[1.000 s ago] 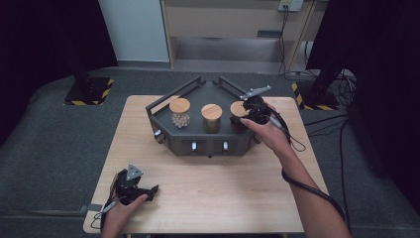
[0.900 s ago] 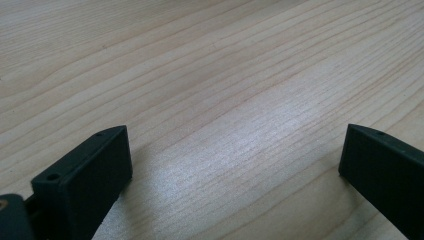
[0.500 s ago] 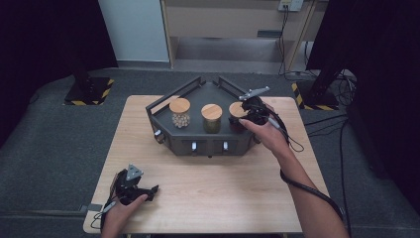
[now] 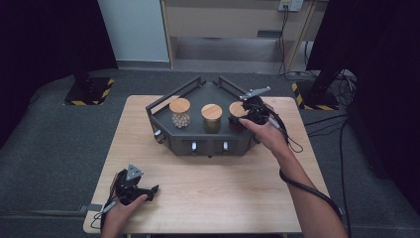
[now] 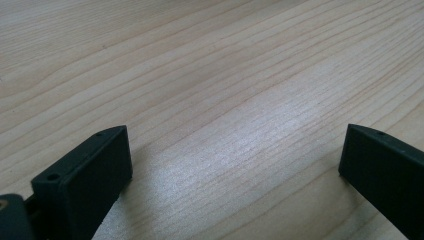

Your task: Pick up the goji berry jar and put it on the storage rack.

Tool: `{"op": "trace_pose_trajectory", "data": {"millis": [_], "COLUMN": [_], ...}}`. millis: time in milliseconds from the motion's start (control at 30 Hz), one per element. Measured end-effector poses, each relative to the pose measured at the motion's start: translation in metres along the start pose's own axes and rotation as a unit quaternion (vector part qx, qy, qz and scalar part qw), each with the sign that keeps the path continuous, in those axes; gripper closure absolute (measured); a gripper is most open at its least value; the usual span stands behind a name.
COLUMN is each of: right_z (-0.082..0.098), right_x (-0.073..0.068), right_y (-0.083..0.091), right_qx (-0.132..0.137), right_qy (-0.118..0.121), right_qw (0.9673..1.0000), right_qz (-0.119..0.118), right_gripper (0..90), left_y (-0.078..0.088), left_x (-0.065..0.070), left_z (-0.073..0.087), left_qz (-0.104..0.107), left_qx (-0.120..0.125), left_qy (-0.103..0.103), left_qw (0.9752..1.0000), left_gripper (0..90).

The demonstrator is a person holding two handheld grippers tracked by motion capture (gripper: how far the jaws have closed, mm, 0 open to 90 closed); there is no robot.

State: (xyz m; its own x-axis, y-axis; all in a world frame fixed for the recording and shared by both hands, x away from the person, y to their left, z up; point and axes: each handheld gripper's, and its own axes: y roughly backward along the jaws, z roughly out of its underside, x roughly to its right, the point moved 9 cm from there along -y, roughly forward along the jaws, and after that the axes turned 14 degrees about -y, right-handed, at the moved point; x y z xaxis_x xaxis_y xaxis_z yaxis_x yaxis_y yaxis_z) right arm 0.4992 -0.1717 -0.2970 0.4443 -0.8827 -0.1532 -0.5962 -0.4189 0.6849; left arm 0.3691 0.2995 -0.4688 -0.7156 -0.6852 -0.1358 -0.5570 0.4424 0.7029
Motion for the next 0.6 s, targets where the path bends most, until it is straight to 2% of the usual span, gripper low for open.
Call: {"op": "trace_pose_trajectory", "data": {"millis": [367,467,600], "right_z": [0.0007,0.0012,0.0018], "right_x": [0.0005,0.0012,-0.0008], "right_y": [-0.0001,-0.0005,0.0002], "right_qx": [0.002,0.004,0.005], "right_qy": [0.0,-0.003,0.005], "right_qw": [1.0,1.0,0.9999], "right_qz": [-0.002,-0.006,-0.007], "right_gripper": [25.7,22.0,15.9], "left_y": [0.0001,0.0,0.0], "left_x": [-0.0002,-0.0002,-0.0001], "left_z": [0.0001,0.0001,0.0001], "left_qz": [0.0,0.0,0.0], "left_qx": [0.0,0.0,0.0], "left_qy": [-0.001,-0.001,-0.001], "left_qw": [1.0,1.0,1.0], "left_gripper": [0.0,0.0,0.0]}}
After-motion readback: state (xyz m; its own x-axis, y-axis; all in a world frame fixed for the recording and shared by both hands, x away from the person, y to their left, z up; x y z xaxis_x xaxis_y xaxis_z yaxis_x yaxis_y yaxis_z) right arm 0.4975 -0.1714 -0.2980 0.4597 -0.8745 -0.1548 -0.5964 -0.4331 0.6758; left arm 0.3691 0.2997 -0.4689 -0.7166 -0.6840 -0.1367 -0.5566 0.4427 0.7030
